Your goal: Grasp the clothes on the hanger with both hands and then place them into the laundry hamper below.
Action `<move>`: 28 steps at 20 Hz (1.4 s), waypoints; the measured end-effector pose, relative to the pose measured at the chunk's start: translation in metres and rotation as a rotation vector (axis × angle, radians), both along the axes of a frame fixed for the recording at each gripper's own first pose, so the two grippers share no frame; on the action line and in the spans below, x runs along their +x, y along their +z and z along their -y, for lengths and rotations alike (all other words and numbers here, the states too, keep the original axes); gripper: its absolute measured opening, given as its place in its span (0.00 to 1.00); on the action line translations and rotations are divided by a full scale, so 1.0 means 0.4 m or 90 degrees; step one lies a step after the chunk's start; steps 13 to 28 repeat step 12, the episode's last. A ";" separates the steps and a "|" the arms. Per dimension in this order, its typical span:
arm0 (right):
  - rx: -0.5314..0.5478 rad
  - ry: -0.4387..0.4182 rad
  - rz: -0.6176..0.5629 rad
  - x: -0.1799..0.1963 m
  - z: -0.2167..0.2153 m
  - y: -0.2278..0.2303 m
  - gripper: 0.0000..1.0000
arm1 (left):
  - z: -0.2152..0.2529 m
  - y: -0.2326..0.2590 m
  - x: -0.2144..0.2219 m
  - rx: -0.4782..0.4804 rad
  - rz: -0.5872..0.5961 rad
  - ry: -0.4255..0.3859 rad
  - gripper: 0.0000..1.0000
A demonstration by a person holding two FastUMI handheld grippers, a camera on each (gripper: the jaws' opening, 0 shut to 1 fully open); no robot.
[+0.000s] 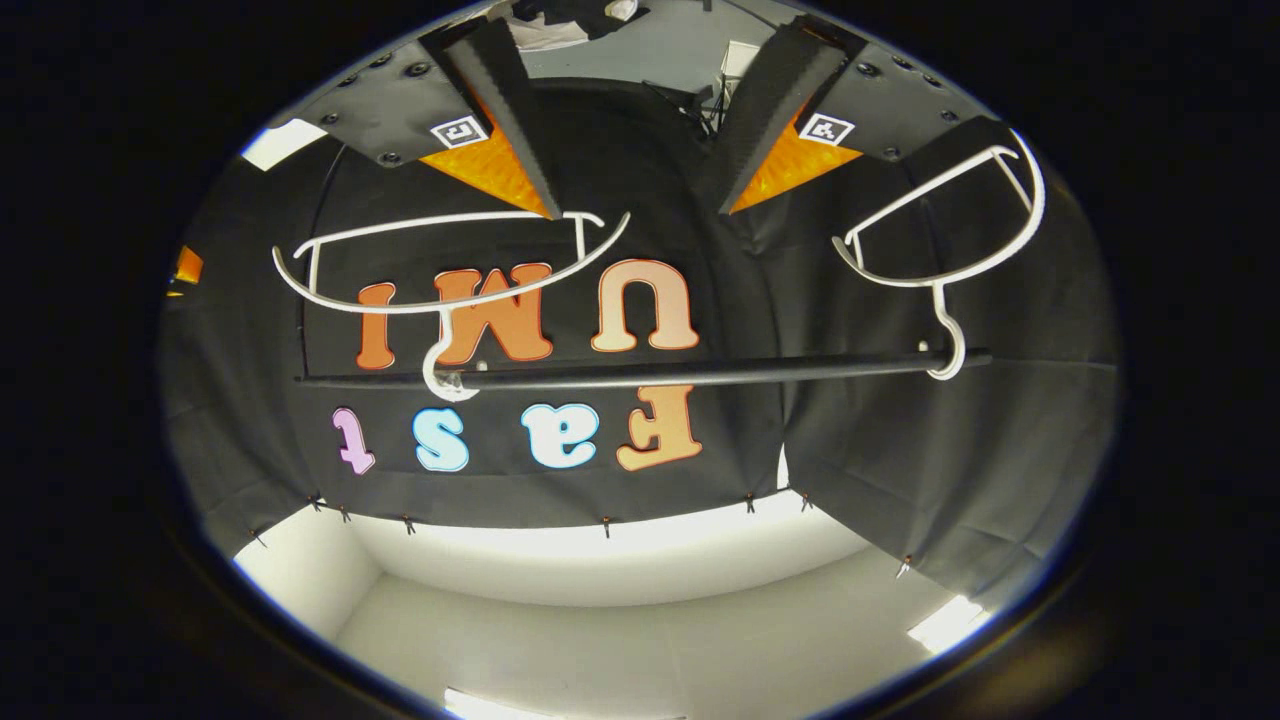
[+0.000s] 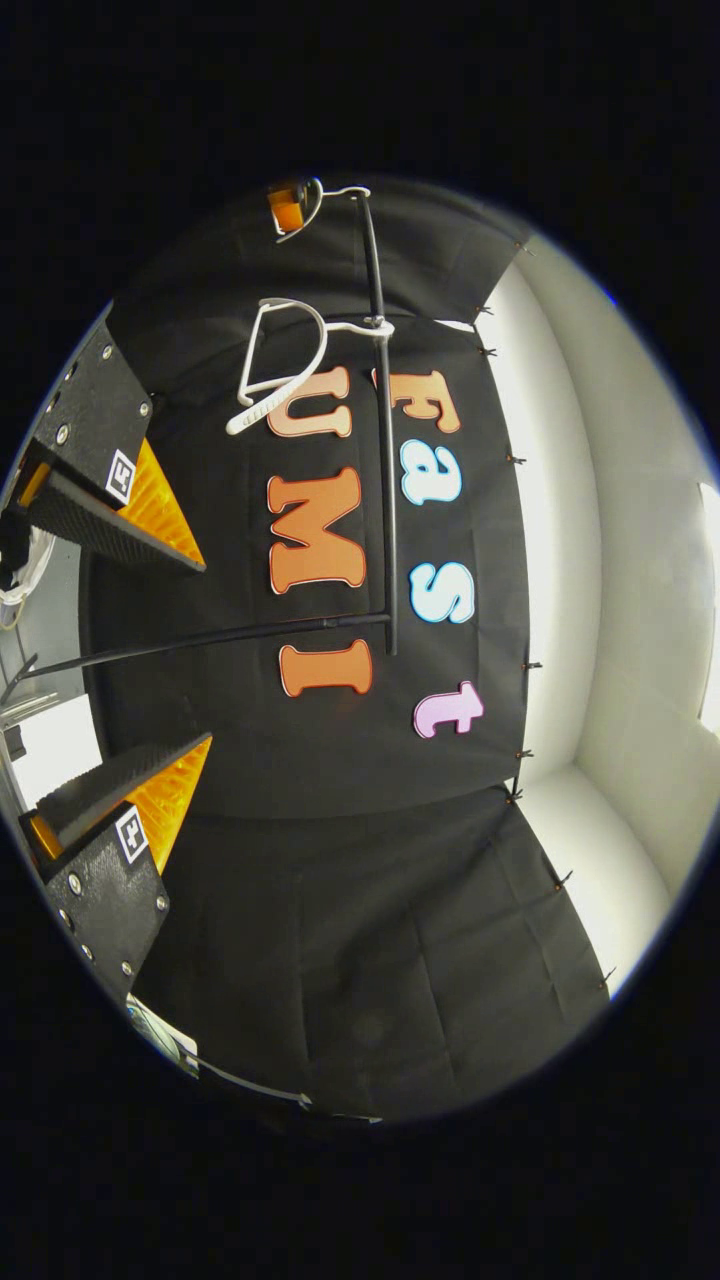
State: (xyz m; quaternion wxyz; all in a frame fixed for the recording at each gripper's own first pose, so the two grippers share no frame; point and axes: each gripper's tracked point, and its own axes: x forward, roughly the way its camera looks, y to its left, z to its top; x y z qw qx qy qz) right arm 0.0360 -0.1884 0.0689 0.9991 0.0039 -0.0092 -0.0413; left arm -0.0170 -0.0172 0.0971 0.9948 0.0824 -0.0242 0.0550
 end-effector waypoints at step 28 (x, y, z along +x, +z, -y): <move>0.011 0.029 -0.010 0.085 0.117 0.032 1.00 | 0.103 0.047 -0.058 -0.056 0.063 0.047 0.97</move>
